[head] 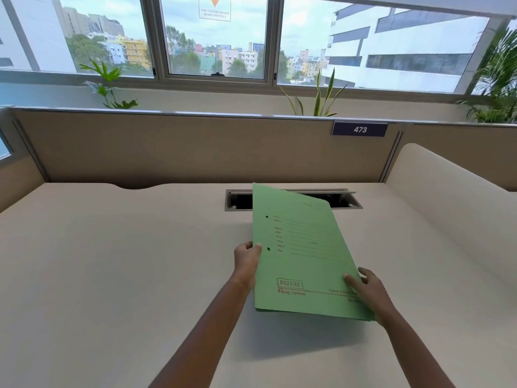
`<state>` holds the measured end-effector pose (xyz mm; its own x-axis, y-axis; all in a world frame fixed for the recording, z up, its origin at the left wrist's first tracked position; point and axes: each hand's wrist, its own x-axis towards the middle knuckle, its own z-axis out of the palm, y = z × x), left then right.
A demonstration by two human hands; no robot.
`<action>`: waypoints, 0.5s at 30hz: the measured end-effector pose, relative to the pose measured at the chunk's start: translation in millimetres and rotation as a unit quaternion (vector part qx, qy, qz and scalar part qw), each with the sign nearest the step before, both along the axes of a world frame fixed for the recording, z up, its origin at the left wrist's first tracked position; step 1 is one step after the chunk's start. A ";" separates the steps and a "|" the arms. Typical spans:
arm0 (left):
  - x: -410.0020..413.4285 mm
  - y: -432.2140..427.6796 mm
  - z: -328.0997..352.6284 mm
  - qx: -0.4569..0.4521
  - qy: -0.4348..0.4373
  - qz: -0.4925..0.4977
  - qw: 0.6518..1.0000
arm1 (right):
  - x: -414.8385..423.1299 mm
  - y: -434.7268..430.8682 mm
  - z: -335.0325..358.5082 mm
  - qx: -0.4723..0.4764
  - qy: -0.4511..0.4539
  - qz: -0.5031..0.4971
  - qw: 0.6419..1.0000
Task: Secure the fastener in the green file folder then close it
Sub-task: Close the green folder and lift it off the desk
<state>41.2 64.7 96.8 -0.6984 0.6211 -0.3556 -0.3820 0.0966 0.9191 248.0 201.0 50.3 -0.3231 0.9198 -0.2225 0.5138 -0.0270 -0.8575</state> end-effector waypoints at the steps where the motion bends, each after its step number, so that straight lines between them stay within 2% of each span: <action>1: -3.9 -2.7 1.8 0.006 0.003 0.005 1.000 | 1.3 2.1 2.2 -0.038 0.033 -0.005 0.999; 4: -17.9 -10.6 7.0 0.024 0.010 0.023 0.999 | 3.7 5.7 10.8 -0.173 0.128 0.044 0.976; 6: -28.3 -15.6 8.3 0.034 0.013 0.035 0.999 | 2.9 4.1 14.5 -0.211 0.131 0.084 0.965; 10: -49.4 -24.7 8.7 0.011 0.037 0.039 0.998 | -12.2 -7.2 15.6 -0.203 0.095 0.146 0.964; 15: -72.5 -36.7 0.6 -0.052 0.083 0.029 0.995 | -54.9 -21.7 14.1 -0.199 0.170 0.101 0.960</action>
<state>-31.3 27.9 97.3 -0.7865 0.5439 -0.2925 -0.2335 0.1766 0.9562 193.1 179.3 64.4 -0.6019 0.6955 -0.3924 0.2343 -0.3160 -0.9194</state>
